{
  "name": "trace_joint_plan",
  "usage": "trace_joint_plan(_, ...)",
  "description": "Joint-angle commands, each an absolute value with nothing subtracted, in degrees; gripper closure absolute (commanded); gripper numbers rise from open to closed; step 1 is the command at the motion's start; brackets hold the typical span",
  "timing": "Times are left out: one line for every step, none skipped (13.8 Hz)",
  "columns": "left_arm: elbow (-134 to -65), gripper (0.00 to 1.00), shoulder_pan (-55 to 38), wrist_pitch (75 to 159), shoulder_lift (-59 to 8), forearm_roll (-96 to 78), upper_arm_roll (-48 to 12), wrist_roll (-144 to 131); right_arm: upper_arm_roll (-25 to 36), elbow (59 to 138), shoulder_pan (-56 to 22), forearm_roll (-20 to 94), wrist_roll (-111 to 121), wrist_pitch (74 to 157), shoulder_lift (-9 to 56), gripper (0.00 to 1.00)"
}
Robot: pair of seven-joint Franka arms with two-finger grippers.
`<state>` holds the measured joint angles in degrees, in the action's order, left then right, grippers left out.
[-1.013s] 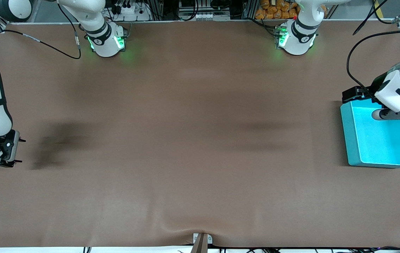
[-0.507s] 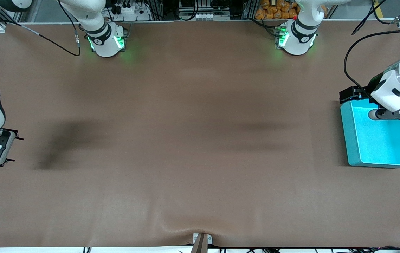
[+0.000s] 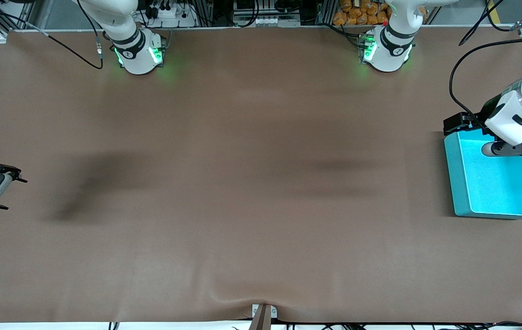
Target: Wind and store yellow beetle car
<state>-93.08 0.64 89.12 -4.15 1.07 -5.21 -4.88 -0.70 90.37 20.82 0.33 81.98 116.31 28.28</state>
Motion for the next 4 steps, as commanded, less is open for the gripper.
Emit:
trace_joint_plan(-93.51,0.00,0.35,89.91,-3.43,1.41,-6.06,-6.07,-0.44,93.16,19.95,2.81,75.87,115.40,23.65,0.00)
trace_joint_plan(-93.34,0.00,0.35,90.52,-3.51,1.41,-6.93,-6.06,-0.44,93.08,19.43,2.81,72.98,114.18,22.69,0.00)
trace_joint_plan(-93.25,0.00,0.35,91.48,-3.34,1.41,-7.20,-6.15,-0.35,93.16,18.81,2.81,69.73,113.13,21.63,0.00)
trace_joint_plan(-93.25,0.00,0.35,91.67,-3.25,1.32,-7.21,-6.15,-0.35,93.16,18.37,2.81,66.48,111.38,20.58,0.00)
